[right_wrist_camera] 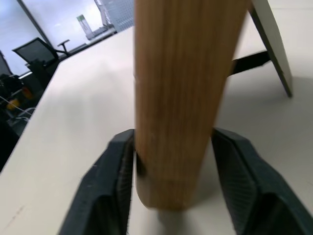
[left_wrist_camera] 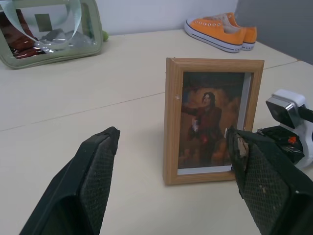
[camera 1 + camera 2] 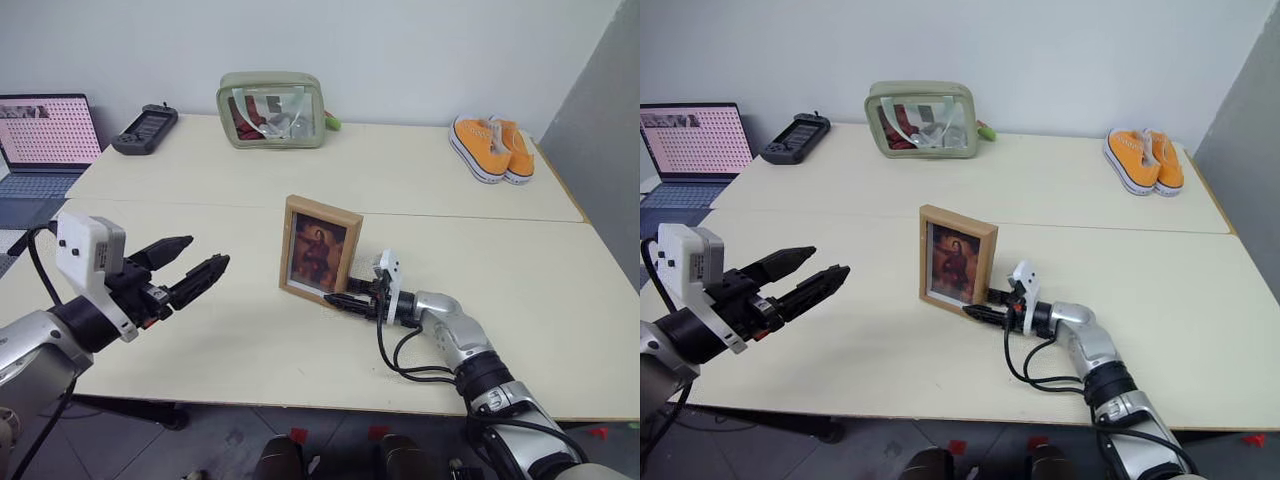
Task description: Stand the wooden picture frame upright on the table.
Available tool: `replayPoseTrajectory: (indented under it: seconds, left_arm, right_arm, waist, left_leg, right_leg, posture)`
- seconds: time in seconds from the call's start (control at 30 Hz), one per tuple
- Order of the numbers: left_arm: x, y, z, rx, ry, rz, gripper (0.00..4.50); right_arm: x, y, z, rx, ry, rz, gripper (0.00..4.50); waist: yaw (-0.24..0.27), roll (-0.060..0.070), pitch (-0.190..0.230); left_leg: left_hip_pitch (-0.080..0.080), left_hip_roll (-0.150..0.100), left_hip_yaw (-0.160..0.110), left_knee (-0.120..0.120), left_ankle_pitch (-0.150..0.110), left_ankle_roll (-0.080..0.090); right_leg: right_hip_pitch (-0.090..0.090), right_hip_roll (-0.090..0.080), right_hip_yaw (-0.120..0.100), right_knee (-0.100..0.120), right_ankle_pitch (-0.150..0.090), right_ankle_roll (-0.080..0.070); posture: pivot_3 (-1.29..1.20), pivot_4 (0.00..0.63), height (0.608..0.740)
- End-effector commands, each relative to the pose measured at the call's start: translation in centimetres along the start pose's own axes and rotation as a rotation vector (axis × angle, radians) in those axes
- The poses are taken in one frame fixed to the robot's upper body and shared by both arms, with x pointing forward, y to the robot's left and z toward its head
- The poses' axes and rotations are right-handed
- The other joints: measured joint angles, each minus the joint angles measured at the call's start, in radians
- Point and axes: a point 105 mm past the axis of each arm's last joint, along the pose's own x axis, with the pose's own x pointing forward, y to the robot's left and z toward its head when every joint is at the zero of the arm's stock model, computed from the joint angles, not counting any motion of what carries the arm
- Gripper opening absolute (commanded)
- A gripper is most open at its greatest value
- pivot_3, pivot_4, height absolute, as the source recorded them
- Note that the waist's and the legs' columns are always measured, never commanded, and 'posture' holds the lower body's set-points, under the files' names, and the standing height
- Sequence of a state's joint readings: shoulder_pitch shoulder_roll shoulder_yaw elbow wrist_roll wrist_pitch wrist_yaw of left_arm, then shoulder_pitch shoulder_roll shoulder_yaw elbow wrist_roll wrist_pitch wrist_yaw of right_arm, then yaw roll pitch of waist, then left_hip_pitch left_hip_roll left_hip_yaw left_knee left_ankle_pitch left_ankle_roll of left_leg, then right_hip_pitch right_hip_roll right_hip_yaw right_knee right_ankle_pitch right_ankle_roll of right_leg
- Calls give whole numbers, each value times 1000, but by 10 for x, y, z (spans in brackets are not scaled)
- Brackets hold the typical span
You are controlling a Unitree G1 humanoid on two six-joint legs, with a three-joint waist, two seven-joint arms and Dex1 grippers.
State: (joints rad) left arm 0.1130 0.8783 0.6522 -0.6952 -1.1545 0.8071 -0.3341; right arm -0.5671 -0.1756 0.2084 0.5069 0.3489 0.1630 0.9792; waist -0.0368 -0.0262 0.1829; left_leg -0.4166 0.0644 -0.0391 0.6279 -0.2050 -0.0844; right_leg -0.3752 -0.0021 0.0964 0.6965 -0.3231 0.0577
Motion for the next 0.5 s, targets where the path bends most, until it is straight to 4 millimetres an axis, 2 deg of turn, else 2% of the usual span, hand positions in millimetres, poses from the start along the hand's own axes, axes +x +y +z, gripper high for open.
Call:
replayPoseTrajectory:
  seconds: [0.03,0.13,0.23,0.33,0.43,0.5]
  left_arm:
    - [4,-3,4,6,-13,-18,3713]
    - [8,-6,4,-6,-16,-35,3713]
    - [12,-15,1,-15,-2,-93,3713]
    - [15,-25,-1,-8,18,-169,3713]
    - [19,-26,2,9,22,-219,3713]
    - [22,-23,4,15,18,-228,3713]
  right_arm:
    - [-4,-3,13,-96,-10,-26,3183]
    - [-10,-5,15,-139,6,-42,3183]
    - [-28,-8,20,-222,44,-72,3183]
    - [-54,-2,28,-295,79,-72,3183]
    - [-102,19,39,-306,136,-32,3183]
    - [-122,32,47,-325,175,-15,3183]
  waist:
    - [-1,0,0]
    - [-1,0,0]
    - [3,0,0]
    - [8,0,0]
    - [8,0,1]
    - [10,3,2]
  left_leg:
    - [0,0,0,0,0,0]
    - [0,0,0,0,0,0]
    - [0,0,0,0,0,0]
    - [-1,0,0,0,0,0]
    - [-1,-1,0,0,0,0]
    - [-1,-1,0,-1,0,0]
  right_leg:
    - [0,0,0,0,0,0]
    - [0,0,0,0,0,0]
    - [0,0,0,0,0,0]
    - [0,0,0,-1,0,0]
    - [1,-1,0,-3,0,0]
    - [1,0,0,-4,0,0]
  posture:
    - [0,150,740]
    - [0,150,740]
    - [0,150,740]
    - [0,150,740]
    - [0,150,740]
    - [0,150,740]
